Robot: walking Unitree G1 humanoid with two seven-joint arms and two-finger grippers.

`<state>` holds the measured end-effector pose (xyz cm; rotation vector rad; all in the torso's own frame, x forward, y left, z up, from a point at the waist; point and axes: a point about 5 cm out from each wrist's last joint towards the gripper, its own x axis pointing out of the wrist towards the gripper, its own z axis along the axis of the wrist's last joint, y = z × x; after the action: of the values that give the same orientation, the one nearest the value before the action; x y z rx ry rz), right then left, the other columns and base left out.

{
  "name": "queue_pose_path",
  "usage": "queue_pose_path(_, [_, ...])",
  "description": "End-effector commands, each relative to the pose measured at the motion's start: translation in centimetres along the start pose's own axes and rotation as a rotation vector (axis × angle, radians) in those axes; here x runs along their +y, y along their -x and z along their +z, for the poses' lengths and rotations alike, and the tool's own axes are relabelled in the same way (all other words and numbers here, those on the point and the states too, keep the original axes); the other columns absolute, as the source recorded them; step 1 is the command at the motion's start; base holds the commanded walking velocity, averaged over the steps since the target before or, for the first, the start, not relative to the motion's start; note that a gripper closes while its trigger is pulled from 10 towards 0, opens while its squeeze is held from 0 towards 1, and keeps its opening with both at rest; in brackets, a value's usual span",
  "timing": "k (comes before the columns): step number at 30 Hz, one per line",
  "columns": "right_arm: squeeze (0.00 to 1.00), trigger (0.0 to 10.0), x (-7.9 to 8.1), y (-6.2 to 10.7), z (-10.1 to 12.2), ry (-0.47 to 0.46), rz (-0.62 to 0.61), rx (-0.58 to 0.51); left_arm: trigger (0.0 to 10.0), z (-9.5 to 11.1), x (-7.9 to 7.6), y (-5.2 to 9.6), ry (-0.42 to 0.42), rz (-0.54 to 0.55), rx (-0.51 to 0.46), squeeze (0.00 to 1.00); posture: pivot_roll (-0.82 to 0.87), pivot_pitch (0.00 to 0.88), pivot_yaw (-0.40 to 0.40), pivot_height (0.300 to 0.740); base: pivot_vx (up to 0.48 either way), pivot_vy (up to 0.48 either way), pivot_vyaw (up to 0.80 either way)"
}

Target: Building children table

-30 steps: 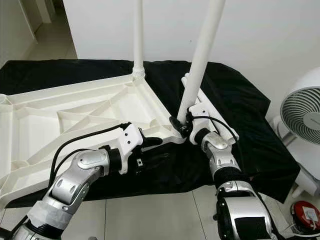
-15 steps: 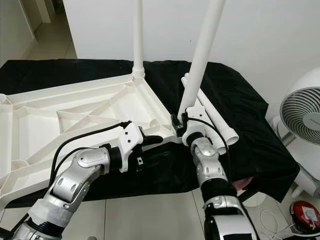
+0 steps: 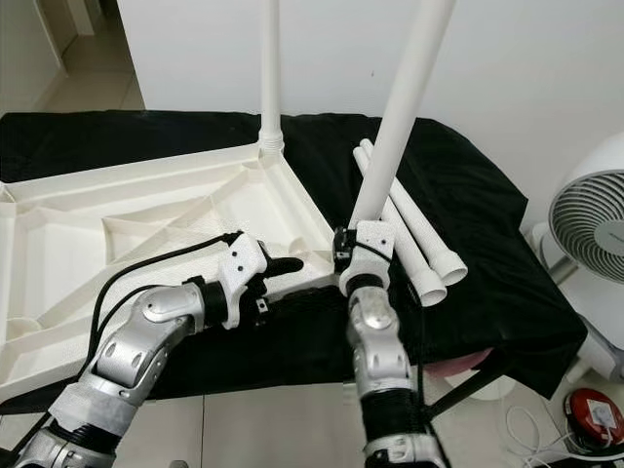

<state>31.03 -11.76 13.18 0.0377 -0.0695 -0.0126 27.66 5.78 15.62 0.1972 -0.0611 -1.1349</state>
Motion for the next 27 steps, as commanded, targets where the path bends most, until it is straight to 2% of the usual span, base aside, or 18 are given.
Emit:
queue_pose_path(1, [0.00, 10.0, 0.8, 0.6, -0.4, 0.003, 0.017, 0.028, 10.0, -0.4, 0.7, 0.1, -0.009, 0.093, 0.022, 0.00, -0.05, 0.000, -0.063, 0.740, 0.000, 0.000, 0.00])
queue_pose_path(6, [0.00, 10.0, 1.2, 0.9, -0.4, -0.007, 0.017, 0.041, 10.0, -0.2, 1.1, 0.2, -0.012, 0.105, 0.017, 0.00, -0.05, 0.000, -0.058, 0.740, 0.000, 0.000, 0.00])
queue_pose_path(7, [1.00, 10.0, 1.1, 0.9, -0.2, -0.016, 0.014, 0.037, 10.0, -0.2, 1.2, 0.2, -0.014, 0.106, 0.016, 0.00, -0.05, 0.000, -0.054, 0.740, 0.000, 0.000, 0.00])
queue_pose_path(12, [1.00, 10.0, 0.9, 0.8, 0.5, -0.037, 0.036, 0.006, 10.0, -0.3, 1.3, 0.3, -0.018, 0.107, 0.015, 0.00, -0.05, 0.000, -0.052, 0.740, 0.000, 0.000, 0.00])
queue_pose_path(16, [1.00, 10.0, 0.1, 0.3, 1.4, 0.006, 0.099, -0.043, 10.0, -0.2, 1.3, 0.2, -0.018, 0.102, 0.009, 0.00, -0.05, 0.000, -0.052, 0.740, 0.000, 0.000, 0.00])
queue_pose_path(17, [0.00, 10.0, -0.4, 0.0, 1.6, 0.021, 0.140, -0.045, 10.0, -0.1, 1.2, 0.1, -0.019, 0.098, 0.005, 0.00, -0.05, 0.000, -0.052, 0.740, 0.000, 0.000, 0.00])
queue_pose_path(19, [0.00, 10.0, -0.4, 0.0, 1.6, 0.021, 0.140, -0.045, 10.0, -0.1, 1.2, 0.1, -0.019, 0.098, 0.005, 0.00, -0.05, 0.000, -0.052, 0.740, 0.000, 0.000, 0.00])
queue_pose_path(23, [0.00, 10.0, -1.3, -0.8, 1.3, 0.068, 0.282, -0.018, 10.0, -0.5, 0.2, -0.3, -0.014, 0.067, 0.000, 0.00, -0.05, 0.000, -0.051, 0.740, 0.000, 0.000, 0.00])
queue_pose_path(26, [0.00, 10.0, -1.7, -1.2, 1.2, 0.101, 0.311, -0.018, 10.0, -0.8, -0.2, -0.5, 0.003, 0.051, 0.001, 0.00, -0.05, 0.000, -0.047, 0.740, 0.000, 0.000, 0.00])
queue_pose_path(27, [0.00, 10.0, -1.9, -1.3, 0.9, 0.115, 0.344, -0.009, 10.0, -0.8, -0.5, -0.6, 0.013, 0.039, -0.002, 0.20, -0.06, 0.000, -0.041, 0.740, 0.000, 0.000, 0.00])
